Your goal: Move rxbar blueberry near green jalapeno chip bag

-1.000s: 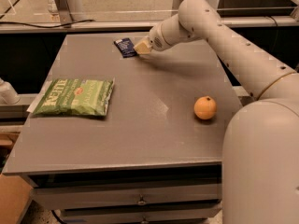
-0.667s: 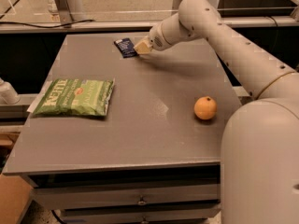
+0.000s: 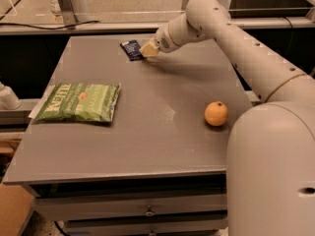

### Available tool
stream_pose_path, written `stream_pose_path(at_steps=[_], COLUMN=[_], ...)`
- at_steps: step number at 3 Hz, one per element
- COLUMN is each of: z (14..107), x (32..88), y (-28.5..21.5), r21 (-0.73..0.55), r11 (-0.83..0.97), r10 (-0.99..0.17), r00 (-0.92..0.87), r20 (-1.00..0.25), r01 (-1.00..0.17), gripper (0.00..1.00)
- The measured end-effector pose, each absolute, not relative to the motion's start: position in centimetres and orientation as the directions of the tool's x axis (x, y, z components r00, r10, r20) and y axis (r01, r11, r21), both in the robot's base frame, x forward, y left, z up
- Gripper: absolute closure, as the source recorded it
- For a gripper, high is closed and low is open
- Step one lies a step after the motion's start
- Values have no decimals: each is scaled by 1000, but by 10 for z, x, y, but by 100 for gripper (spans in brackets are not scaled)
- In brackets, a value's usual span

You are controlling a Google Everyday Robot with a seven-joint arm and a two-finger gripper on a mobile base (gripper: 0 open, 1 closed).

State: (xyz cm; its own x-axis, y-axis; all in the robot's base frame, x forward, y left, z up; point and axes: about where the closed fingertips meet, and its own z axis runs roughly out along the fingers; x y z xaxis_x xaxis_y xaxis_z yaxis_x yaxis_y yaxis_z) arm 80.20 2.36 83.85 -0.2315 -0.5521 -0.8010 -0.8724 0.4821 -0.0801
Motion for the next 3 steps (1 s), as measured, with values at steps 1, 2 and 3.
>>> stream_pose_path(at_steps=[1,2,3], z=[842,833,830], x=[804,809,811], y=[25,32,34], r21=[-83,-71,-68], r11=[479,477,476], r10=[-552,-550,-551], r00=[-227,-234,-236], r20=[-802,-801,-801], r01=[-874,-876,-877], gripper=[12,0,0])
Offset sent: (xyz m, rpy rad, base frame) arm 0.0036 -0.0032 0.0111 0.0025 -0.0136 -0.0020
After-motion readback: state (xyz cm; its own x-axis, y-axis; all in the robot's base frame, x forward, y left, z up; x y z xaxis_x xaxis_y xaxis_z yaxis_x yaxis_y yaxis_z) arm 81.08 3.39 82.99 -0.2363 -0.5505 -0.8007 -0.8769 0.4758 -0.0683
